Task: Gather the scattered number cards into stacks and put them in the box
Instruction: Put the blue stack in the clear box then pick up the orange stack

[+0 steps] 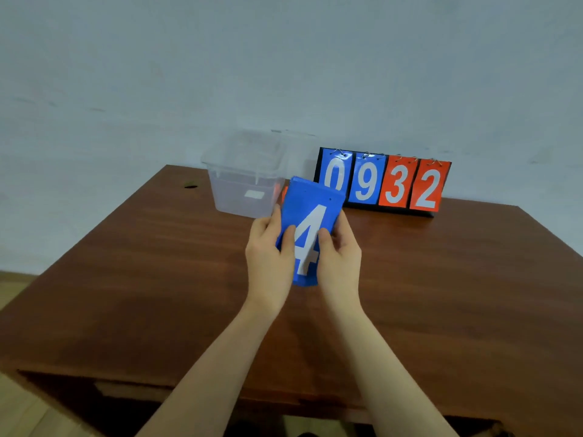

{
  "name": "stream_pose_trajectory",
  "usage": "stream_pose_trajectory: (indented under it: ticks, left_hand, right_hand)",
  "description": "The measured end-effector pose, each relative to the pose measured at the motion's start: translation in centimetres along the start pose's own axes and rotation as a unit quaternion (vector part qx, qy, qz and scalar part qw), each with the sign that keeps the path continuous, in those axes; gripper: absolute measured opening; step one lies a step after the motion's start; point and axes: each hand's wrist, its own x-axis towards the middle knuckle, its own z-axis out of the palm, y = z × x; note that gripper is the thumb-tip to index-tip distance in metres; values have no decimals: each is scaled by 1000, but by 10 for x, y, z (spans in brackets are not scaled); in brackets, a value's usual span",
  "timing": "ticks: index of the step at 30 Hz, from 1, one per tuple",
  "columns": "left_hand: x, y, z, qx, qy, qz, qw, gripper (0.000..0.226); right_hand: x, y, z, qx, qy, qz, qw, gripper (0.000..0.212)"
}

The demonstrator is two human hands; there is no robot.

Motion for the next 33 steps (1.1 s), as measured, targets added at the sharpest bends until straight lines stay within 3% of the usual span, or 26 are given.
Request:
stream_pose_trajectory:
  ticks: [5,9,13,16,23,28,33]
  left_hand:
    - [80,-21,7,-13,7,-12,1000,36]
    - [147,-29,-7,17,4,34,999,37]
    - [216,-34,-30,74,14,-30,997,37]
    - [264,-49,-45,145,-25,-69,987,40]
    - [316,-121,-62,206,-195,-193,939,49]
    - [328,-156,-61,191,-252,-173,933,50]
    - [340,-164,-56,172,-294,-148,928,50]
  right_hand:
    - [76,-8,48,6,13,2,1000,45]
    - [136,-24,79,-33,-15,-5,999,51]
    - [190,-43,107,-114,-47,-13,992,54]
    - [227,-55,131,-176,-91,-31,980,55]
    - [285,-27,188,-370,-189,-80,906,49]
    - [303,7,203,-482,-255,-44,837,51]
    - [292,39,213,-486,-319,46,812,51]
